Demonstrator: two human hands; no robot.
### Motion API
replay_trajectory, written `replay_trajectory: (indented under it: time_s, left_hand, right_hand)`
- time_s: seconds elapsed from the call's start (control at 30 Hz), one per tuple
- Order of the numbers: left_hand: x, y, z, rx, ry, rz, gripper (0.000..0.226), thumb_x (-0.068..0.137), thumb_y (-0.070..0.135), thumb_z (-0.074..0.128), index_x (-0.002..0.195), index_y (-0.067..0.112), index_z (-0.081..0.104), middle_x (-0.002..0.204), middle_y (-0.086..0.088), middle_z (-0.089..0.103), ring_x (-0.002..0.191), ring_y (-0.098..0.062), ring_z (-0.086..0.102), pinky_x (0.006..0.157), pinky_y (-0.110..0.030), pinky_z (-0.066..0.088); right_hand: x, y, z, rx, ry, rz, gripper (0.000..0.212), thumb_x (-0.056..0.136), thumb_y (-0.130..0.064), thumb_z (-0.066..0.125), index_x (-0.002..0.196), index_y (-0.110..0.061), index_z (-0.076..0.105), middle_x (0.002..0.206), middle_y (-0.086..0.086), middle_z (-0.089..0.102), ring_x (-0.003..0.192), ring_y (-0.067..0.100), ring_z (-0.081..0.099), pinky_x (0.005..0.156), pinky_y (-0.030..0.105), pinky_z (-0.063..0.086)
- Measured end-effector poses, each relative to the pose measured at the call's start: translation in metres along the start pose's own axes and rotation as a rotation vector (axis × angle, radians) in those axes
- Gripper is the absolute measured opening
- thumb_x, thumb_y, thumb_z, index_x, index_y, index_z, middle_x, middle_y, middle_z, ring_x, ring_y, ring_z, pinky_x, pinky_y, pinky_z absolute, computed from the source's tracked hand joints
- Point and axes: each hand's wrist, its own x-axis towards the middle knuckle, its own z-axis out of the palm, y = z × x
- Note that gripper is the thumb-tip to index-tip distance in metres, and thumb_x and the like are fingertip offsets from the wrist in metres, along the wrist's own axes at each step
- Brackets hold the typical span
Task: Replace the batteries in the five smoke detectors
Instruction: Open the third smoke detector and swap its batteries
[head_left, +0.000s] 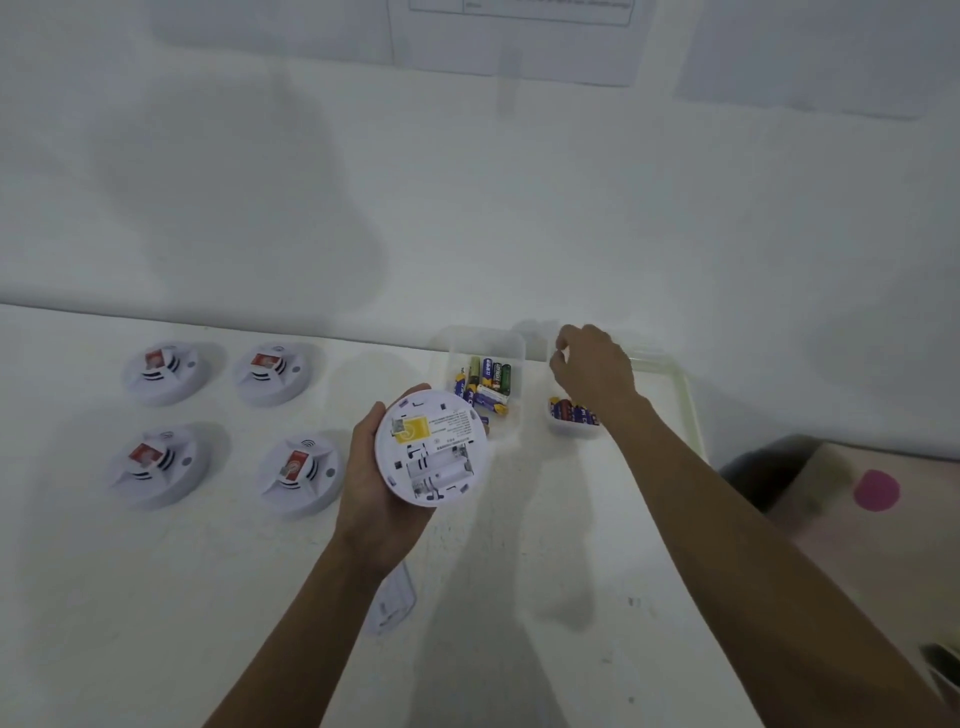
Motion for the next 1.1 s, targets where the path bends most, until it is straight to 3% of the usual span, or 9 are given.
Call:
replay_trajectory:
  time_s: [0.07,0.17,0.23,0.3,0.4,0.53,0.67,1.1]
  left_hand:
    - [0.001,0.002,-0.003,-0.002,0.007,0.002,0.045,0.089,0.044,0.039,0.102,0.019,0.075,0.115,-0.012,0.069,0.099,-0.030,0.069,0.074,-0.041,0.059]
    - [0.004,0.005,-0.011,0.021,-0.009,-0.001,0.046,0.078,0.047,0.057,0.113,0.020,0.070,0.129,-0.014,0.061,0.115,-0.033,0.061,0.080,-0.043,0.057]
    - [0.006,0.008,-0.017,0.035,-0.024,0.006,0.063,0.066,0.048,0.075,0.121,0.020,0.065,0.136,-0.015,0.055,0.123,-0.036,0.053,0.086,-0.046,0.055]
    - [0.008,0.010,-0.022,0.032,-0.034,0.016,0.080,0.059,0.049,0.082,0.129,0.019,0.058,0.141,-0.017,0.050,0.129,-0.039,0.046,0.095,-0.051,0.049]
    - [0.010,0.012,-0.028,0.028,-0.049,0.036,0.088,0.061,0.051,0.082,0.136,0.018,0.050,0.146,-0.021,0.042,0.135,-0.042,0.037,0.103,-0.055,0.038]
    - [0.011,0.014,-0.032,0.013,-0.065,0.030,0.079,0.062,0.050,0.081,0.130,0.019,0.057,0.145,-0.021,0.043,0.134,-0.043,0.039,0.103,-0.053,0.040]
    - [0.010,0.016,-0.031,0.013,-0.078,0.030,0.067,0.064,0.048,0.079,0.122,0.019,0.063,0.141,-0.021,0.048,0.129,-0.042,0.045,0.099,-0.048,0.046]
    - [0.013,0.015,-0.035,0.031,-0.069,0.014,0.069,0.058,0.048,0.083,0.118,0.020,0.067,0.132,-0.018,0.057,0.116,-0.038,0.059,0.086,-0.044,0.055]
  right_hand:
    - [0.006,-0.010,0.000,0.000,0.067,-0.119,0.020,0.093,-0.016,0.048,0.107,-0.007,0.060,0.101,0.011,0.060,0.092,0.028,0.055,0.068,0.031,0.043]
    - [0.015,-0.023,0.008,-0.098,0.019,-0.332,0.021,0.092,-0.015,0.049,0.106,-0.008,0.062,0.099,0.009,0.066,0.097,0.028,0.050,0.075,0.036,0.047]
    - [0.021,-0.032,0.015,-0.228,-0.059,-0.447,0.019,0.090,-0.015,0.050,0.102,-0.009,0.064,0.093,0.007,0.067,0.097,0.028,0.049,0.076,0.035,0.044]
    - [0.025,-0.039,0.024,-0.373,-0.121,-0.514,0.012,0.087,-0.012,0.050,0.085,-0.011,0.061,0.079,0.005,0.062,0.094,0.027,0.048,0.070,0.032,0.034]
    - [0.031,-0.045,0.033,-0.534,-0.187,-0.549,0.014,0.082,-0.008,0.050,0.070,-0.015,0.051,0.071,0.006,0.050,0.093,0.027,0.047,0.070,0.032,0.027]
    - [0.037,-0.045,0.036,-0.655,-0.241,-0.560,0.016,0.088,-0.024,0.051,0.085,-0.015,0.064,0.085,0.006,0.062,0.101,0.024,0.045,0.080,0.036,0.033]
    - [0.041,-0.046,0.036,-0.638,-0.272,-0.538,0.022,0.089,-0.034,0.051,0.091,-0.015,0.063,0.090,0.005,0.063,0.105,0.027,0.044,0.085,0.039,0.034]
    - [0.041,-0.051,0.043,-0.577,-0.227,-0.504,0.023,0.088,-0.031,0.054,0.100,-0.013,0.057,0.092,0.004,0.065,0.103,0.028,0.046,0.085,0.038,0.035]
